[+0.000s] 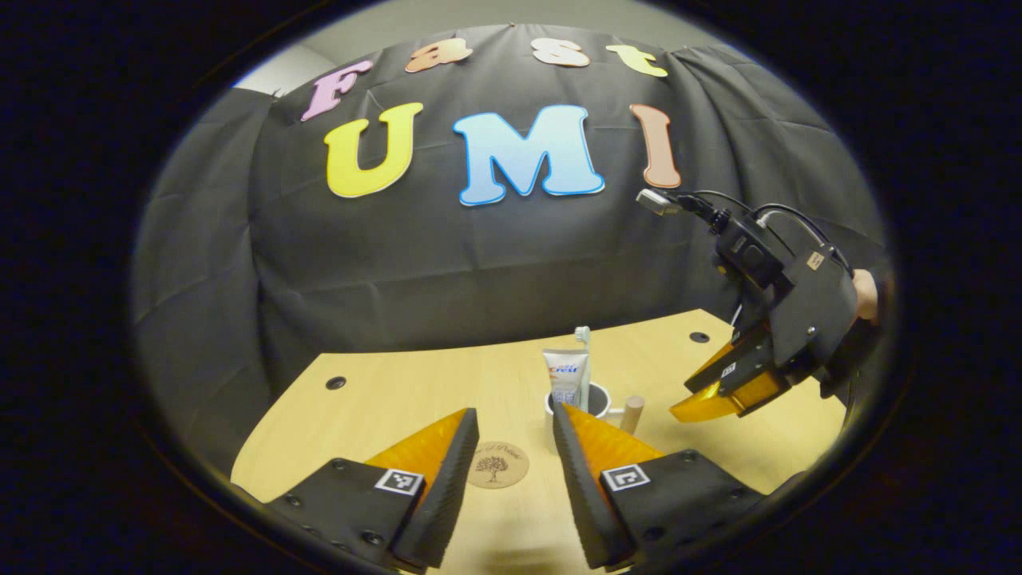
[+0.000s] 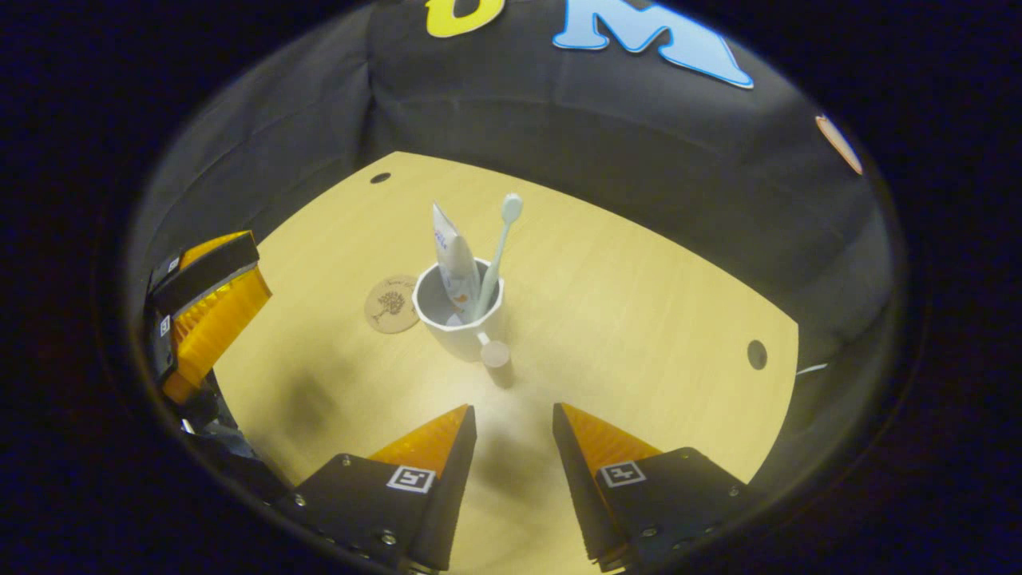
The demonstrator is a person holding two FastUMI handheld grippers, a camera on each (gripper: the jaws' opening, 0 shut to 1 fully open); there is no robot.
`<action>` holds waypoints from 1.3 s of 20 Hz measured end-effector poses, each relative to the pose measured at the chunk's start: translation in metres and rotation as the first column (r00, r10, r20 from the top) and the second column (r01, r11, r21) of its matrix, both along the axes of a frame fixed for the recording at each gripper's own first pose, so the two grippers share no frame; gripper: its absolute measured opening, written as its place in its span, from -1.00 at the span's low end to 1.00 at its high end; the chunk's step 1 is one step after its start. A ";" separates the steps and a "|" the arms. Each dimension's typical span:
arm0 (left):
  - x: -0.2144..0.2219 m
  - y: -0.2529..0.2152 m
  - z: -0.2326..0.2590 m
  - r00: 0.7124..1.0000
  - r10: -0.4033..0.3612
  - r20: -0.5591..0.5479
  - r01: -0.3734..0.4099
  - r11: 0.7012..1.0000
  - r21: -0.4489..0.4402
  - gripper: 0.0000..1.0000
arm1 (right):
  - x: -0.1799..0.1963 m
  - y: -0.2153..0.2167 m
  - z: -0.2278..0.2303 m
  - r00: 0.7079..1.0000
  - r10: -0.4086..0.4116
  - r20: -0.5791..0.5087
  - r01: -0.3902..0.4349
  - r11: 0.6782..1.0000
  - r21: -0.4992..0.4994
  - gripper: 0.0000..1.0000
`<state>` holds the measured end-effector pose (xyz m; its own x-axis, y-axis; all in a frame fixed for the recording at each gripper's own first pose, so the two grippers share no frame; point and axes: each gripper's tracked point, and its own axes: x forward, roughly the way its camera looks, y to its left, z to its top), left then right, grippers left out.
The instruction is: Put the toothbrush and toothpaste on the desktop into the cup, then pick up the cup and place it on the coaster on the desktop.
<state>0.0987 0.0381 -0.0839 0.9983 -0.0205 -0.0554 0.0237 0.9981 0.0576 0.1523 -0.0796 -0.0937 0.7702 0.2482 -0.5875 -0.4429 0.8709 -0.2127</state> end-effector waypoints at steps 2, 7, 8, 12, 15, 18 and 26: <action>-0.002 0.010 -0.001 1.000 0.024 -0.012 -0.024 1.000 -0.007 0.42 | 0.006 0.003 0.001 0.999 0.040 -0.022 -0.041 0.999 -0.034 0.20; -0.011 0.037 -0.017 0.995 0.084 -0.061 -0.086 0.996 -0.026 0.60 | 0.029 0.017 -0.002 0.993 0.106 -0.058 -0.111 0.990 -0.086 0.19; -0.013 0.043 -0.021 0.993 0.097 -0.070 -0.099 0.995 -0.028 0.60 | 0.033 0.018 -0.002 0.991 0.116 -0.065 -0.122 0.988 -0.095 0.19; -0.022 0.060 -0.038 0.979 0.156 -0.131 -0.161 0.986 -0.031 0.60 | 0.044 0.026 -0.004 0.983 0.154 -0.102 -0.166 0.979 -0.120 0.20; -0.024 0.075 -0.046 0.969 0.194 -0.153 -0.202 0.979 -0.036 0.62 | 0.051 0.031 -0.005 0.977 0.172 -0.123 -0.188 0.973 -0.131 0.20; -0.029 0.085 -0.050 0.960 0.227 -0.164 -0.236 0.971 -0.035 0.62 | 0.056 0.037 -0.014 0.969 0.190 -0.158 -0.213 0.967 -0.143 0.10; -0.034 0.101 -0.062 0.940 0.281 -0.195 -0.295 0.954 -0.047 0.62 | 0.065 0.043 -0.028 0.962 0.195 -0.193 -0.228 0.959 -0.168 -0.27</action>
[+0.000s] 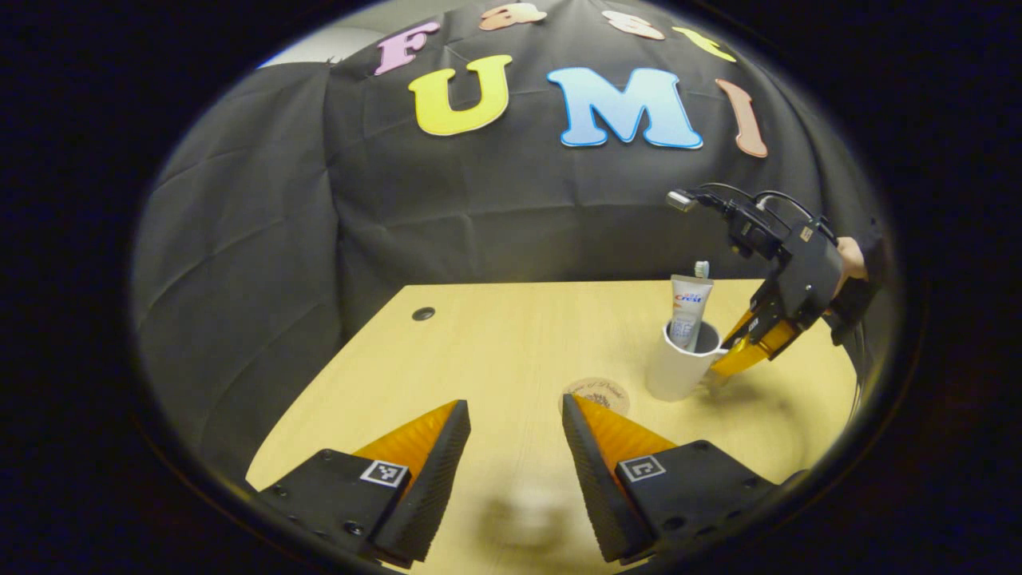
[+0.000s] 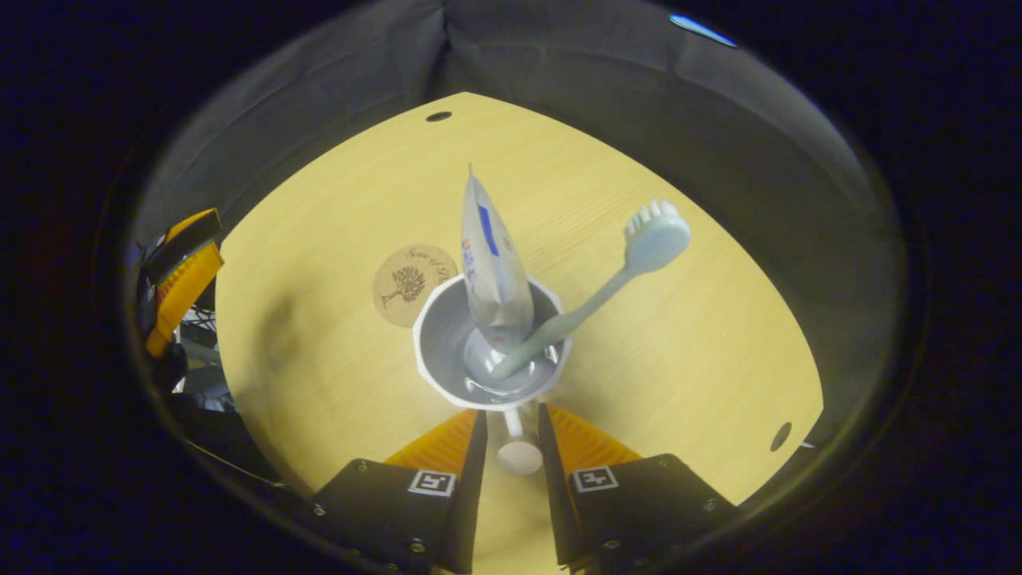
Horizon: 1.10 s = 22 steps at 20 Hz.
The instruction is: Put the toothbrush and toothpaste on the desktop into the cup, then pick up the cup and place it on the coaster on the desktop.
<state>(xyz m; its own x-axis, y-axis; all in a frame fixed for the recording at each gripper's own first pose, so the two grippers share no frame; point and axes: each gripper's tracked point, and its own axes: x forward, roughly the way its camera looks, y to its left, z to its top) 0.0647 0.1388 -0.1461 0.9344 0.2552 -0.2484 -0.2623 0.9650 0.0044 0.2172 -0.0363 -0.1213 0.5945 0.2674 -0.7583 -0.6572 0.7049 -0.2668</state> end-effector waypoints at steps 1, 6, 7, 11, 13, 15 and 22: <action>0.000 -0.001 0.001 1.000 0.005 -0.002 -0.005 1.000 -0.002 0.62 | -0.001 -0.001 0.007 1.000 -0.002 0.019 0.002 1.000 -0.005 -0.25; 0.001 -0.003 0.000 1.000 0.013 -0.003 -0.013 1.000 -0.006 0.62 | -0.001 -0.004 0.002 1.000 0.001 0.024 0.000 1.000 -0.014 -0.67; 0.001 -0.003 0.001 1.000 0.013 0.000 -0.013 1.000 -0.004 0.62 | -0.001 -0.001 0.001 1.000 0.003 0.027 -0.003 1.000 -0.012 -0.67; 0.002 -0.010 0.003 1.000 0.012 0.002 -0.012 1.000 0.015 0.58 | -0.004 0.000 0.002 0.999 -0.002 0.034 0.001 1.000 0.028 -0.67; 0.001 -0.006 0.005 1.000 0.011 0.003 -0.011 1.000 0.021 0.58 | -0.007 0.004 0.000 0.999 -0.013 0.034 0.011 0.998 0.067 -0.67; -0.002 -0.008 0.001 1.000 0.011 0.004 -0.011 1.000 0.026 0.61 | -0.009 0.006 0.001 0.999 -0.027 0.041 0.023 0.995 0.098 -0.67; -0.013 -0.014 0.003 1.000 0.015 0.009 -0.015 0.999 0.032 0.61 | -0.013 0.017 0.005 0.996 -0.053 0.071 0.040 0.985 0.166 -0.67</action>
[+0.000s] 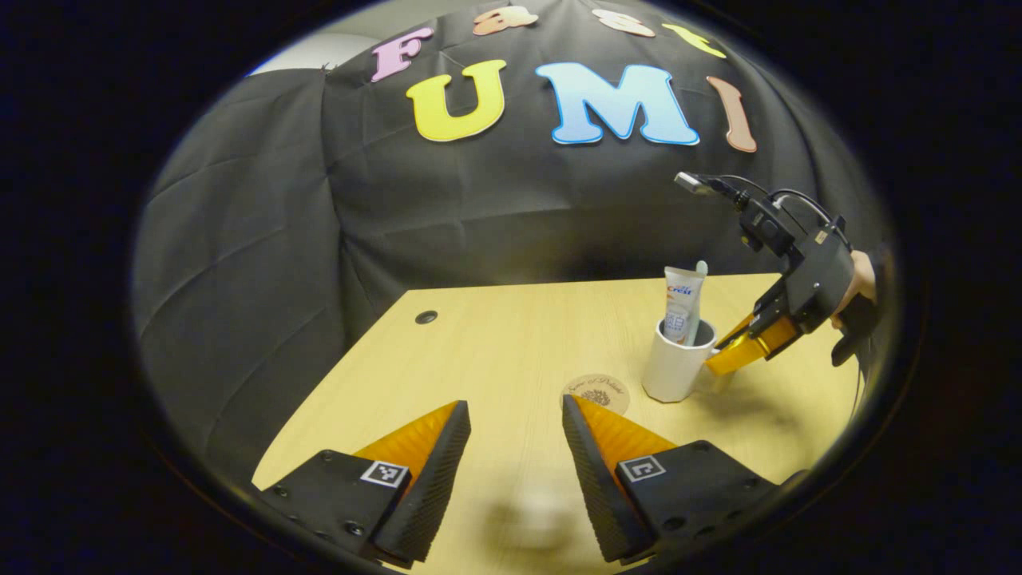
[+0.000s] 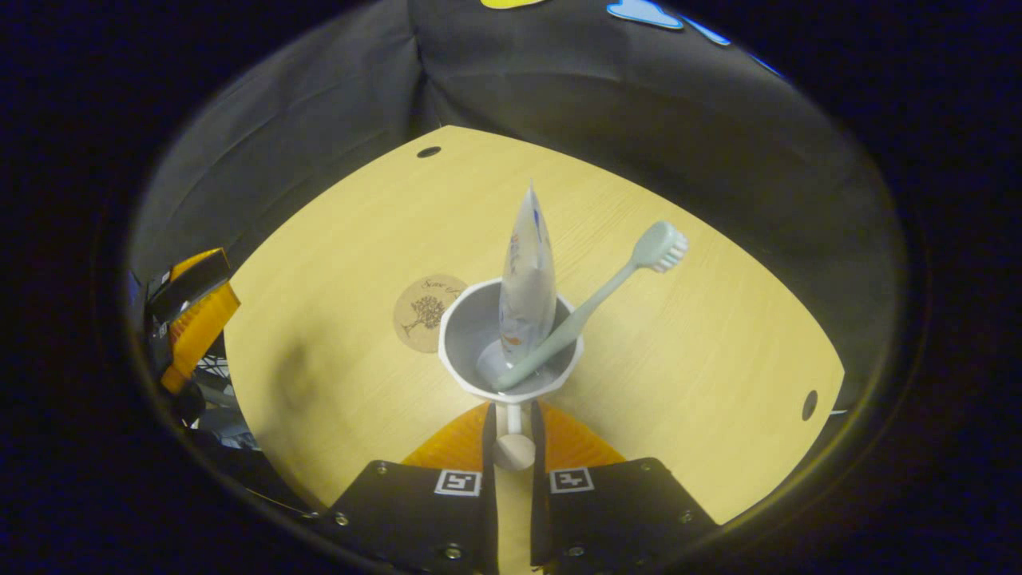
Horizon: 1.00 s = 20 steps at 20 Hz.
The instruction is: Put the toothbrush and toothpaste on the desktop into the cup, then pick up the cup and place it on the coaster on the desktop.
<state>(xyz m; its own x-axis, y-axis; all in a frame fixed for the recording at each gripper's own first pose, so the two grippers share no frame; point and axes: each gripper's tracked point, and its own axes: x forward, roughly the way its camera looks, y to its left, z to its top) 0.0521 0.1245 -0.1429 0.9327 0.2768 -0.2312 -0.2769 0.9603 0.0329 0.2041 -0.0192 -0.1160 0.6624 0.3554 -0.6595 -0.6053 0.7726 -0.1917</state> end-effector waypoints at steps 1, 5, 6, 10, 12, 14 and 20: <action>0.000 0.000 0.001 1.000 0.004 0.000 -0.004 1.000 0.001 0.61 | -0.004 -0.003 0.002 1.000 -0.018 -0.001 0.018 1.000 -0.007 -0.67; -0.006 0.003 0.000 1.000 0.010 0.000 -0.010 1.000 0.001 0.61 | -0.003 0.001 0.001 1.000 -0.017 0.004 0.017 1.000 -0.007 -0.86; -0.007 0.003 0.000 1.000 0.012 0.000 -0.012 1.000 0.001 0.61 | -0.003 0.001 0.001 1.000 -0.015 0.005 0.015 1.000 -0.010 -0.85; -0.010 0.004 0.008 1.000 0.017 0.007 -0.017 1.000 0.010 0.61 | -0.002 0.002 0.001 1.000 -0.016 0.017 0.016 1.000 0.003 -0.86; -0.011 0.003 0.011 1.000 0.016 0.011 -0.016 1.000 0.011 0.60 | -0.001 0.002 0.000 1.000 -0.014 0.022 0.014 1.000 0.002 -0.86; -0.014 0.003 0.009 1.000 0.018 0.010 -0.018 1.000 0.008 0.61 | -0.001 0.002 0.003 1.000 -0.014 0.026 0.014 1.000 0.003 -0.86; -0.029 0.007 -0.001 0.999 0.031 0.009 -0.031 1.000 0.003 0.61 | 0.000 0.005 0.001 0.999 -0.002 0.051 0.000 0.999 0.042 -0.86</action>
<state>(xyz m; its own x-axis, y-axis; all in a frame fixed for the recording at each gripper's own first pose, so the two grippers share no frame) 0.0235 0.1313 -0.1435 0.9257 0.3066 -0.2217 -0.3071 0.9511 0.0333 0.2041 -0.0143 -0.1146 0.6949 0.3816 -0.6095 -0.5950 0.7811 -0.1894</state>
